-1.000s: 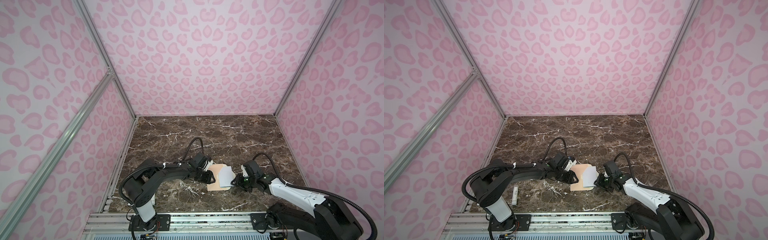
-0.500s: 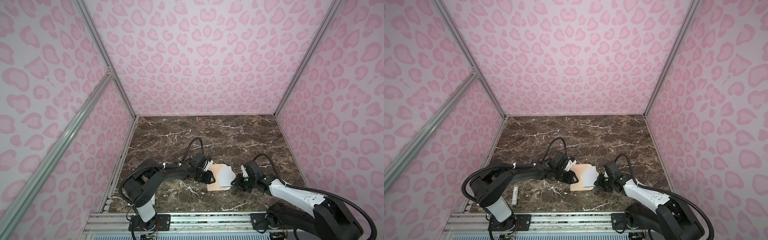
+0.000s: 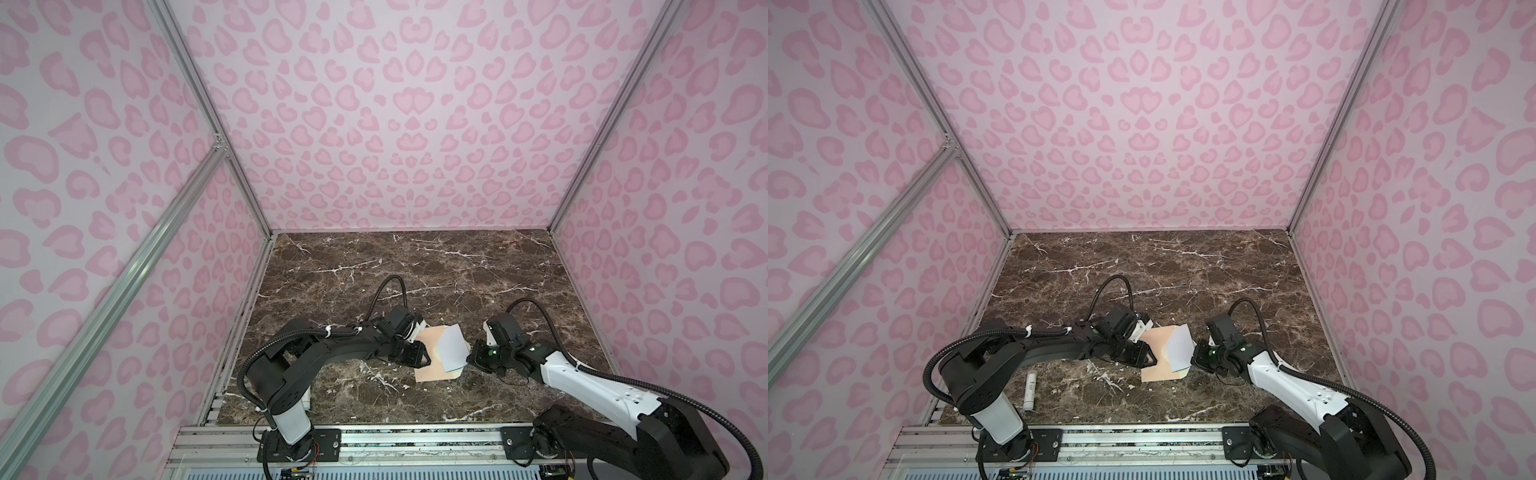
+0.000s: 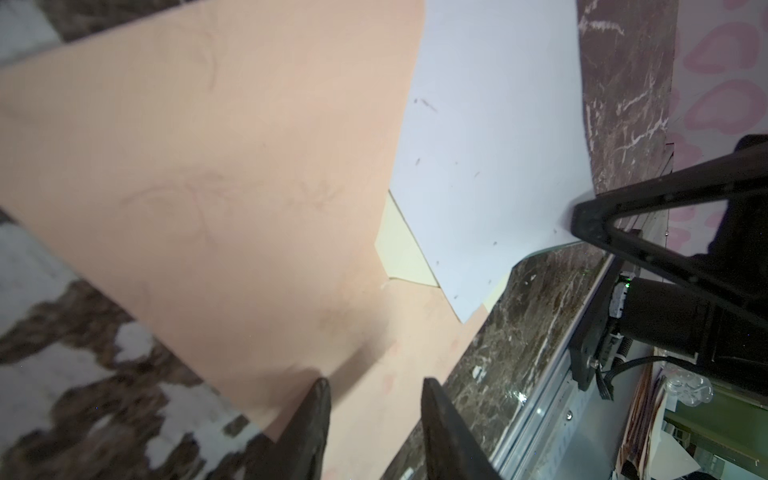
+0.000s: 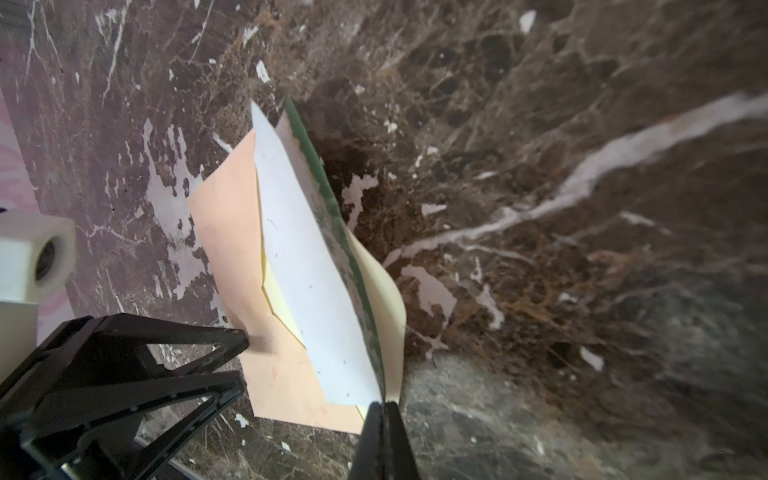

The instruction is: Place the letter into the envelope and seal it

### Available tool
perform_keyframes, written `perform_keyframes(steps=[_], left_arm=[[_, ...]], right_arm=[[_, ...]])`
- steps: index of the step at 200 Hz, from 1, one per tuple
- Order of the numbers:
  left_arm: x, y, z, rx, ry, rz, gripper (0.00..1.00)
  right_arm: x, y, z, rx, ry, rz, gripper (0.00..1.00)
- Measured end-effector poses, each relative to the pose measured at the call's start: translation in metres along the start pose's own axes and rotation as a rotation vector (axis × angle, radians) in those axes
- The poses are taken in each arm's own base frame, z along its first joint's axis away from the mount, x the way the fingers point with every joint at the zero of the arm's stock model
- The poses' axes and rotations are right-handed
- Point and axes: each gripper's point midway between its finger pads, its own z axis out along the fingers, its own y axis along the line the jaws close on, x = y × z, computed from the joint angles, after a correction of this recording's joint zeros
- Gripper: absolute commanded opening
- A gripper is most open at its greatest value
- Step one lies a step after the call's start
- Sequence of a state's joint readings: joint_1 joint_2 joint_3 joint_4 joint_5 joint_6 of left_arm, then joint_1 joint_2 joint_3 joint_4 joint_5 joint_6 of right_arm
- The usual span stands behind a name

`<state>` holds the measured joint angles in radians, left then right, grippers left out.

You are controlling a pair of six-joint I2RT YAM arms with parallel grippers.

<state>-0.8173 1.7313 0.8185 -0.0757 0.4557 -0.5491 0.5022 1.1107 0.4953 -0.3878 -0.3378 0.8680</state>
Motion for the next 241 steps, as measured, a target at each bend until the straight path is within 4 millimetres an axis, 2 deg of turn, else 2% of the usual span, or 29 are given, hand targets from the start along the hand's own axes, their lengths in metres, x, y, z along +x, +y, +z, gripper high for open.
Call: perform_keyframes(steps=[59,105,119,159,201,220,241], left_arm=[[0.0,0.0,0.0,0.003,0.002,-0.002,0.41],[0.0,0.0,0.0,0.004,0.006,-0.003,0.41],[0.0,0.0,0.0,0.004,0.006,-0.003,0.41],[0.0,-0.001,0.0,0.003,0.007,-0.001,0.41],[-0.001,-0.001,0.0,0.001,0.009,-0.001,0.41],[-0.001,-0.001,0.0,0.0,0.011,0.001,0.41],[-0.001,-0.002,-0.001,-0.001,0.012,0.001,0.42]], right_arm=[[-0.01,-0.007,-0.008,0.089,-0.03,-0.095,0.0],[-0.005,-0.015,-0.005,0.135,-0.012,-0.129,0.0],[-0.006,-0.015,-0.005,0.138,-0.014,-0.138,0.12],[-0.012,-0.01,-0.009,0.14,-0.032,-0.151,0.28],[-0.023,0.0,-0.022,0.15,-0.067,-0.181,0.46],[-0.027,0.004,-0.027,0.158,-0.079,-0.204,0.45],[-0.023,0.012,-0.024,0.164,-0.059,-0.254,0.35]])
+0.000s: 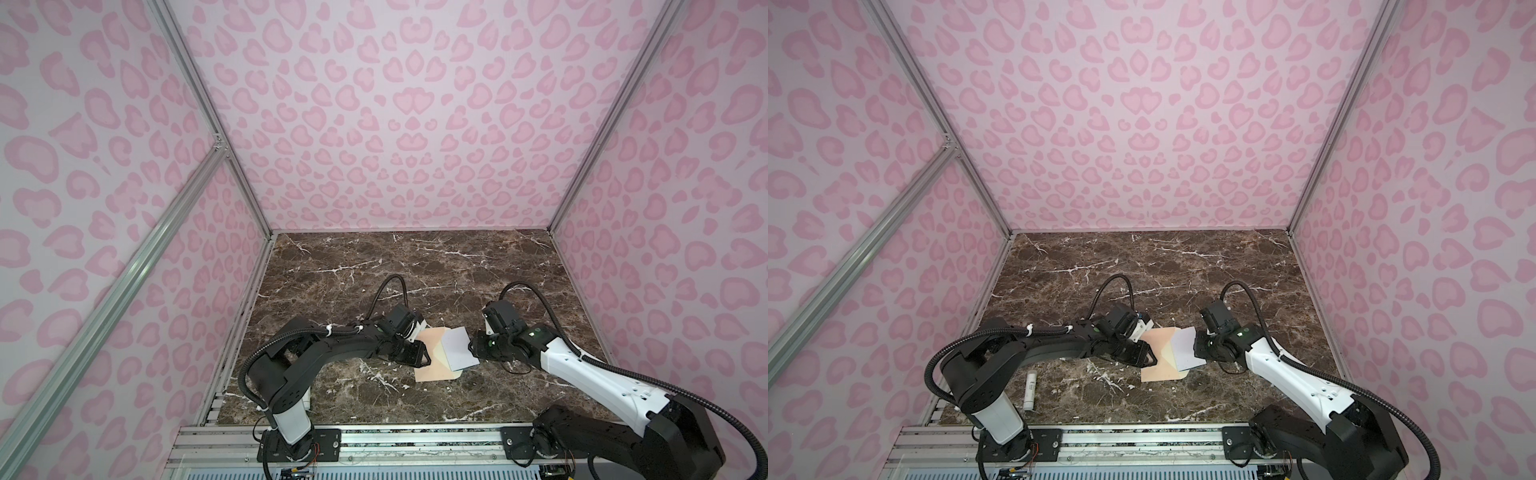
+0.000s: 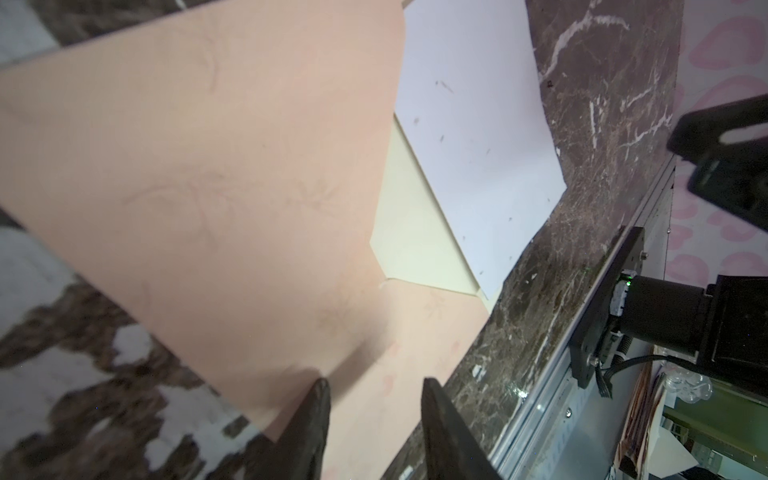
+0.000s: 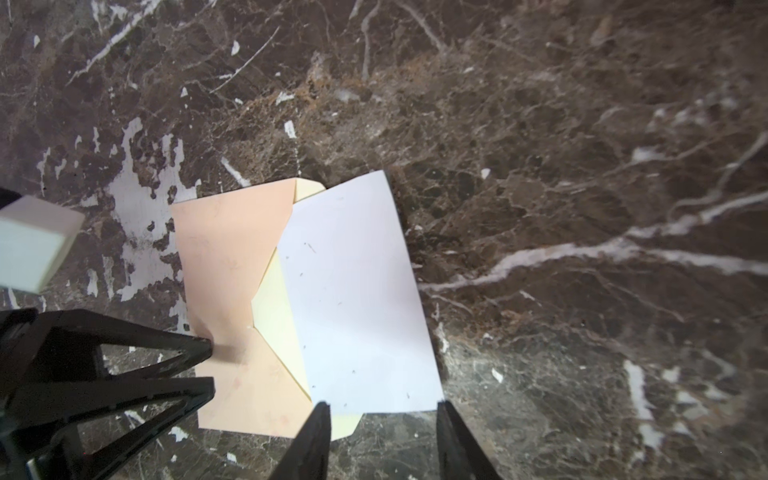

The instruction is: Place the letter into the envelope and seal it

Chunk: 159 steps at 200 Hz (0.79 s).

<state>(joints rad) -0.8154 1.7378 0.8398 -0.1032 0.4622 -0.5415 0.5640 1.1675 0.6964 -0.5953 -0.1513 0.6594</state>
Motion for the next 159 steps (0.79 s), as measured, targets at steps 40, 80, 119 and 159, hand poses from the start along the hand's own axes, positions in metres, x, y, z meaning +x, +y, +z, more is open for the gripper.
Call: perform_keyframes(steps=[40,80,119,159], left_arm=[[-0.001,-0.003,-0.001,0.005,-0.001,0.006,0.46],[-0.002,-0.004,-0.003,0.006,-0.005,0.009,0.46],[-0.002,-0.004,-0.003,0.007,-0.006,0.009,0.47],[0.0,-0.002,-0.005,0.001,-0.01,0.009,0.47]], right_arm=[[0.015,0.022,0.018,0.002,0.085,-0.114,0.21],[0.029,0.03,0.038,0.0,0.153,-0.169,0.21],[0.041,0.032,0.052,0.01,0.205,-0.207,0.19],[0.047,0.03,0.058,0.027,0.228,-0.23,0.15]])
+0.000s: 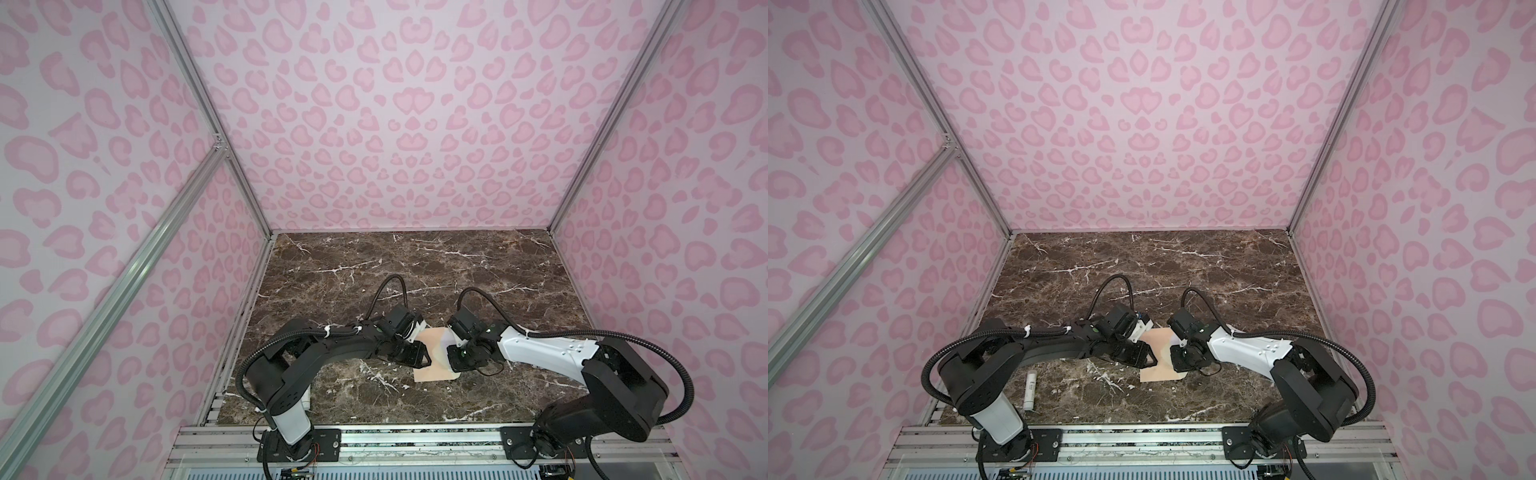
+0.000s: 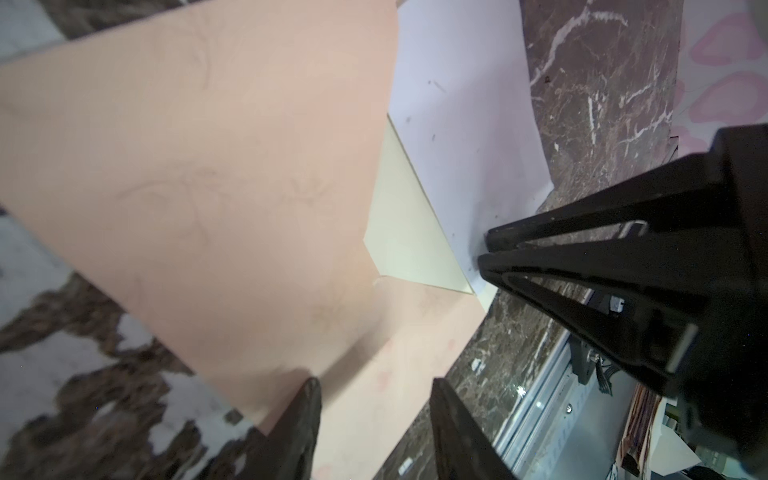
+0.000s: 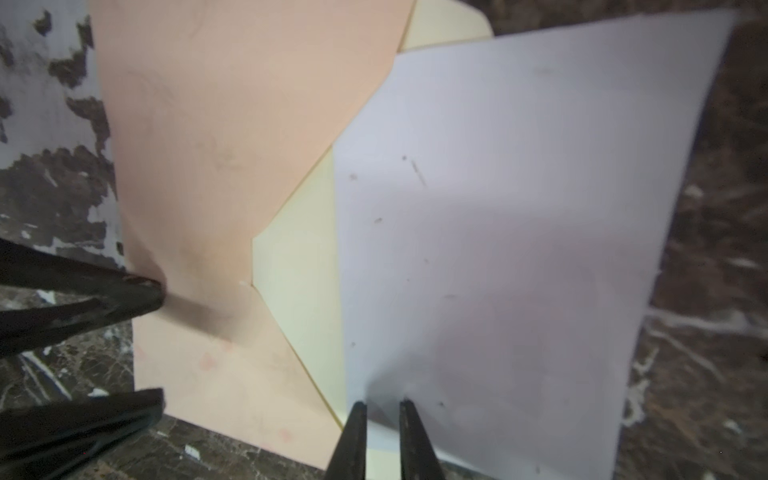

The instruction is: Place the letter into the envelope and seal it

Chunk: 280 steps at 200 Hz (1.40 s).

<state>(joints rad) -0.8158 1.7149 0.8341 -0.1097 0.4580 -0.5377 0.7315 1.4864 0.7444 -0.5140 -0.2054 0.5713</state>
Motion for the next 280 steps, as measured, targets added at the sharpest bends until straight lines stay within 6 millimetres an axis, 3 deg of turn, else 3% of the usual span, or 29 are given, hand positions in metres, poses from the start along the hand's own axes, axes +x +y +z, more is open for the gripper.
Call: perform_keyframes(steps=[82,155,280], left_arm=[[0.009,0.007,-0.013,-0.03,-0.001,-0.02,0.59],[0.029,0.018,-0.028,-0.078,0.012,-0.065,0.62],[0.022,-0.003,-0.01,0.094,0.014,-0.087,0.6]], right_arm=[[0.0,0.002,0.005,0.031,0.001,-0.042,0.1],[0.001,0.002,0.007,0.076,0.01,-0.082,0.09],[0.003,0.0,0.009,0.136,0.018,-0.121,0.09]])
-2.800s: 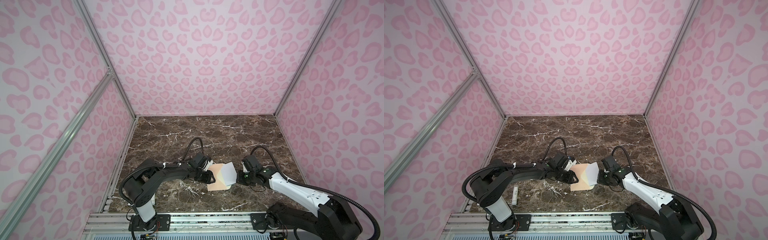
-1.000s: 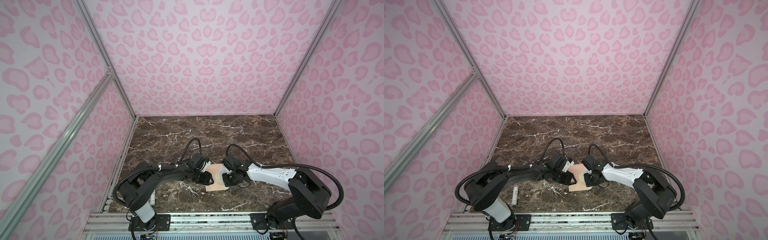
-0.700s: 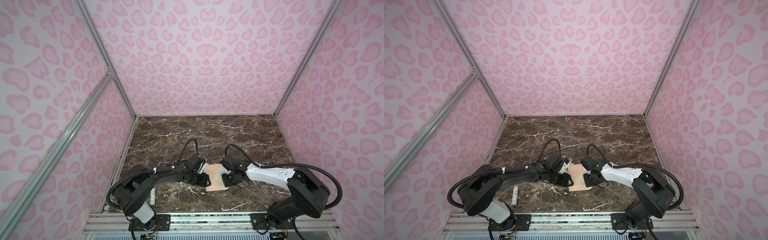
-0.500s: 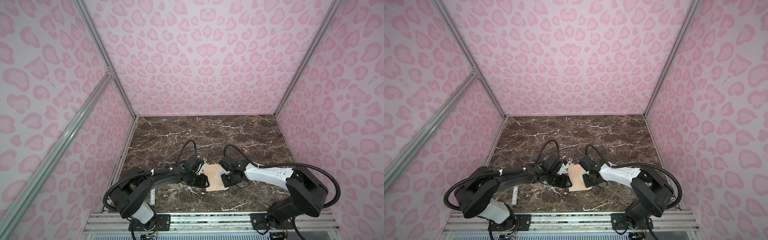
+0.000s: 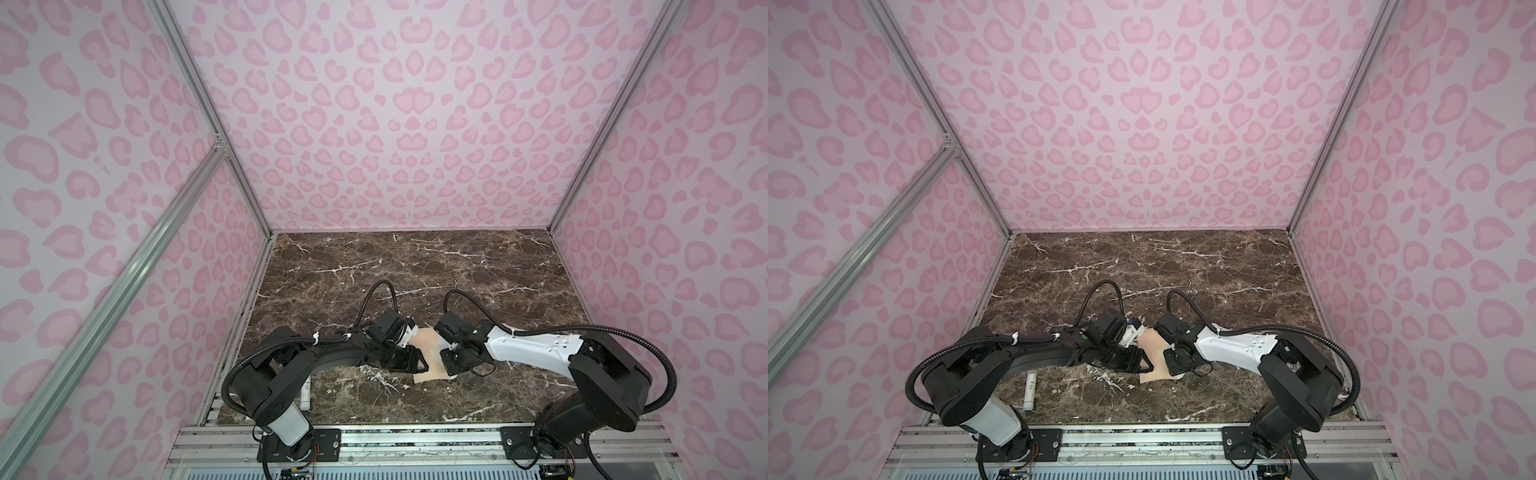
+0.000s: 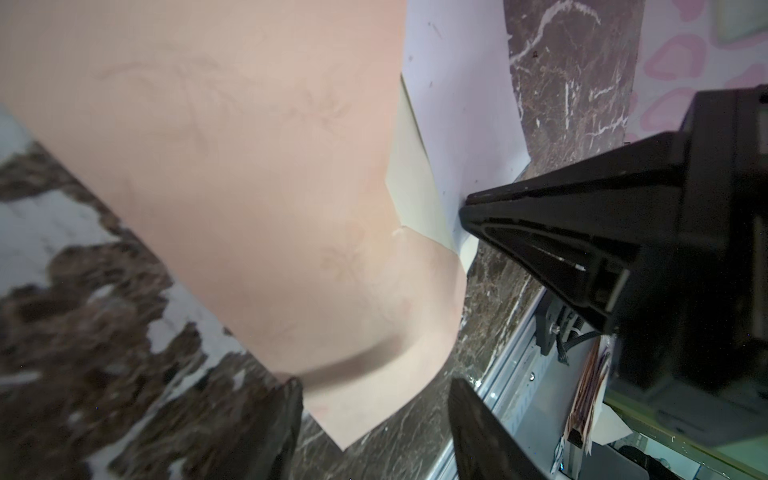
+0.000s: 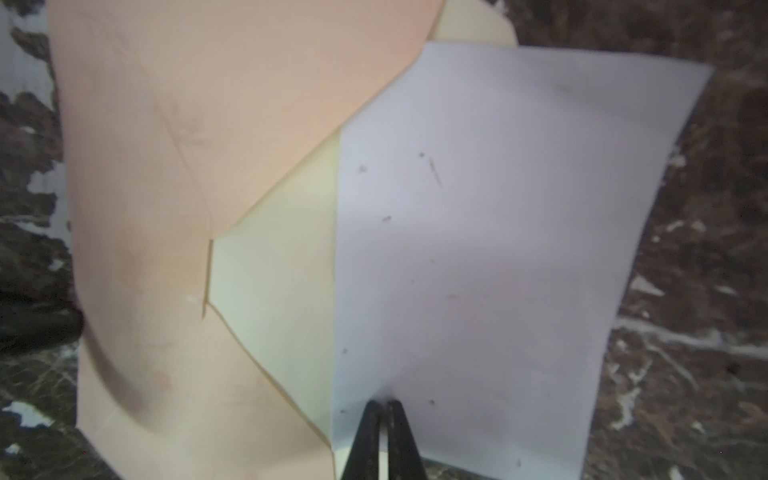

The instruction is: Place the letter into the envelope and seal it

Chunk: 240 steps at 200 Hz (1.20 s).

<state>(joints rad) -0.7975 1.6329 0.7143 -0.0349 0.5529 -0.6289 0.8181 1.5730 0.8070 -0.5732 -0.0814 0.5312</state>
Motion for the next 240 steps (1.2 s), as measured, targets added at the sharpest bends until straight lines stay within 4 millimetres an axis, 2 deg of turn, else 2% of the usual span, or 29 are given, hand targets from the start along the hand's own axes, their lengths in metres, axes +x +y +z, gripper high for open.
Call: perform_keyframes(steps=[78,142,203,240], left_arm=[[-0.001,0.0,-0.001,0.027,-0.01,-0.013,0.61],[-0.005,0.009,-0.005,-0.076,-0.003,-0.01,0.61],[-0.003,0.01,-0.003,-0.089,0.006,0.0,0.6],[-0.005,0.009,-0.006,-0.106,-0.006,0.014,0.64]], right_arm=[[0.0,0.001,-0.001,-0.027,0.001,0.019,0.09],[-0.006,0.008,-0.005,-0.075,-0.022,0.034,0.09],[-0.009,0.016,-0.003,-0.108,-0.029,0.039,0.1],[-0.009,0.015,-0.005,-0.1,-0.025,0.038,0.1]])
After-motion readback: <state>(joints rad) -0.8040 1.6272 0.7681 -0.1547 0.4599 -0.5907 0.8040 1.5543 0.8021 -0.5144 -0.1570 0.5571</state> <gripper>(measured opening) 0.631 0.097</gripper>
